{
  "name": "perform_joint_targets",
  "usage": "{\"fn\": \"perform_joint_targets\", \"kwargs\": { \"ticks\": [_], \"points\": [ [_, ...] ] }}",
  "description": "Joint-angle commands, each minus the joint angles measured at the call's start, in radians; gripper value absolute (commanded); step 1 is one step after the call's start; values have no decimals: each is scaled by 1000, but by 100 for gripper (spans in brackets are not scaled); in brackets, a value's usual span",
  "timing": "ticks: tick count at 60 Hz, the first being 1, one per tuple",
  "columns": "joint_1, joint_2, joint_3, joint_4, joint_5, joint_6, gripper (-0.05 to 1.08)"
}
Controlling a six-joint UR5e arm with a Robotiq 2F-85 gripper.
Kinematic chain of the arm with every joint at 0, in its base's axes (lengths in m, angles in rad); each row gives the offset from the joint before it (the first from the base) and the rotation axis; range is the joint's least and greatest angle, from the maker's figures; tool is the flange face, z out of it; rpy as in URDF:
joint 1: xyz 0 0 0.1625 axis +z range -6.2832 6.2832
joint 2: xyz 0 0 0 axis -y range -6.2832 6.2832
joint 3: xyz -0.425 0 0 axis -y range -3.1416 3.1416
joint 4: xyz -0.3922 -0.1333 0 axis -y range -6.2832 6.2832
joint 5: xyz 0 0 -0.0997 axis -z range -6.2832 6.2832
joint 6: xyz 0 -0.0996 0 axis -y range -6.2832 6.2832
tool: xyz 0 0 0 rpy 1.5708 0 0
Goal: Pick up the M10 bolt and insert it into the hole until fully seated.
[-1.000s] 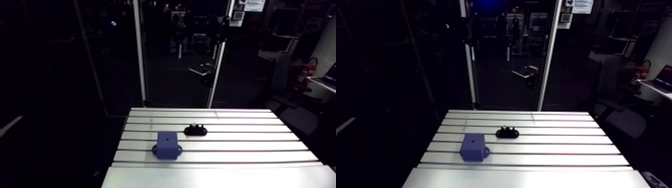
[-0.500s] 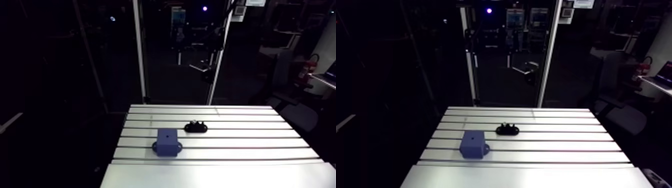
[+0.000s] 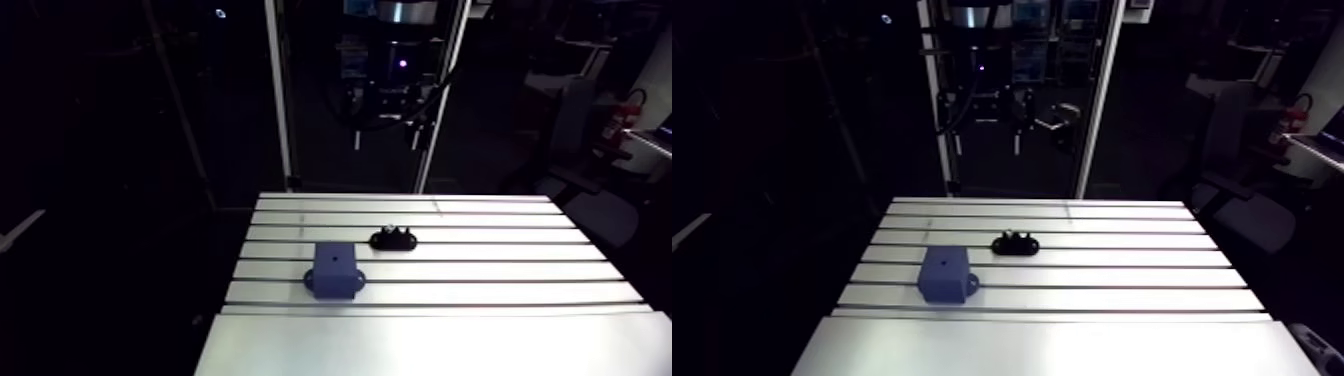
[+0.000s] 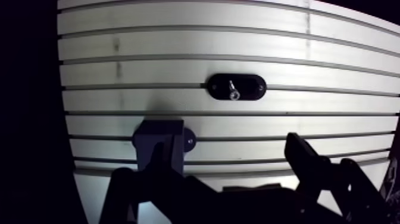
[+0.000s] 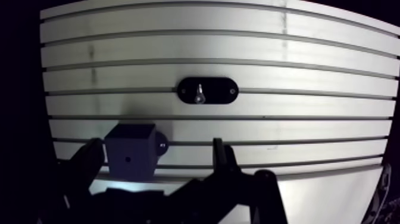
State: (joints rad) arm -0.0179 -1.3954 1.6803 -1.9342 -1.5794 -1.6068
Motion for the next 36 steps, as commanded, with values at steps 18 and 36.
{"fn": "perform_joint_targets", "kwargs": {
  "ticks": [18, 36],
  "points": [
    [-11, 23, 123, -185, -1, -2, 1],
    [-26, 43, 170, -262, 0, -15, 1]
  ]
}}
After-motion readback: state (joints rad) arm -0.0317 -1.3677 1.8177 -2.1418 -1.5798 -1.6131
